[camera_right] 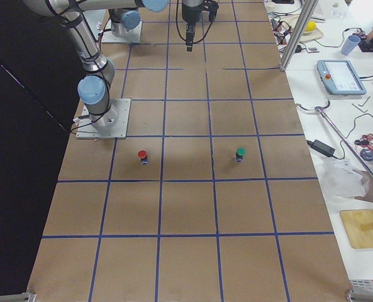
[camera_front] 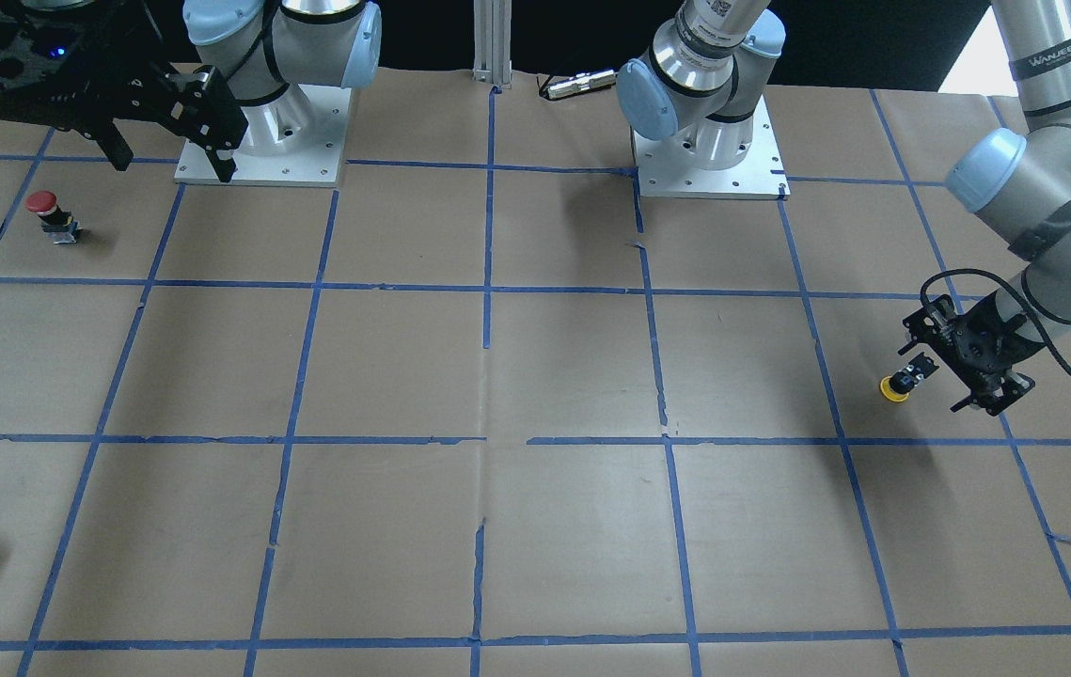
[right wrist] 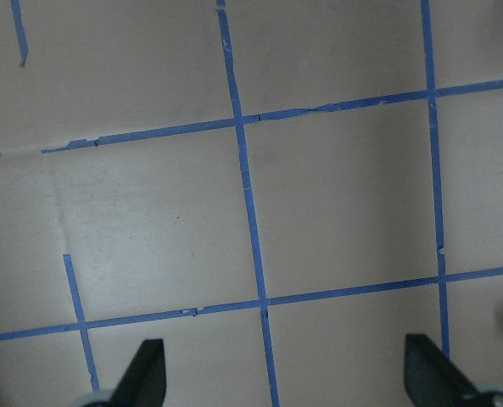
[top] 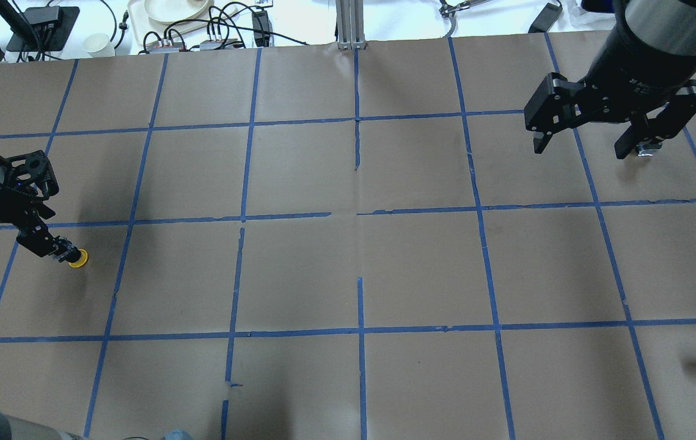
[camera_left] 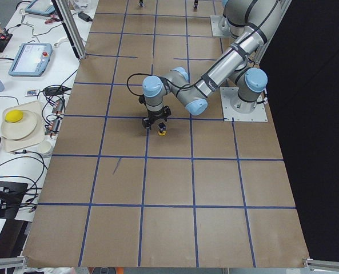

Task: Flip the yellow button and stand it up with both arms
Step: 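Close the left gripper on the yellow button's body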

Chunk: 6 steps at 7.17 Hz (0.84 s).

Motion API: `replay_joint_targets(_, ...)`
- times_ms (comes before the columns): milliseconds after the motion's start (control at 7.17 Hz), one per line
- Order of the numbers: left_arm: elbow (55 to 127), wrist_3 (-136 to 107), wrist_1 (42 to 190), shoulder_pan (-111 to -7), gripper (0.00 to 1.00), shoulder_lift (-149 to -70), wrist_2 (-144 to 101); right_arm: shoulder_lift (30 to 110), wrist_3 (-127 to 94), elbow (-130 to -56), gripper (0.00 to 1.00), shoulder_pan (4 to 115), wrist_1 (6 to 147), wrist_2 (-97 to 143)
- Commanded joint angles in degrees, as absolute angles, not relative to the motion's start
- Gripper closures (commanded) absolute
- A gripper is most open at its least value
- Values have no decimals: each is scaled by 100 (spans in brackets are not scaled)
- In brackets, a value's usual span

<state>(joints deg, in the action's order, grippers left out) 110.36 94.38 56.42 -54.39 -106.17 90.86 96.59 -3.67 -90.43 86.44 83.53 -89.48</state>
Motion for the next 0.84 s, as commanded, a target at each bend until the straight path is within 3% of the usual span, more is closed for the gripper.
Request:
replay_joint_targets(0,11170,9536,5581,-5432,3,-10617,9375,9659,-343,-9079,0,8640,8358,-8965)
replay_joint_targets(140,11319,9510,5529,-5432,8,-10626,9395,9668,-273,-9079,0,8640,8324,-8982)
replay_joint_targets(279,11346,9510,5415,-5432,18,-10635,9396,9659,-272,-9088,0,8640,8332,-8948)
replay_joint_targets(558,11355,9554,5405,-5432,64,-10582,9369,9703,-342,-9088,0,8657,8314,-8912)
replay_joint_targets(698,11338,9580,5405,-5440,76,-10539,9387,9738,-343,-9157,0,8683,8280,-8895)
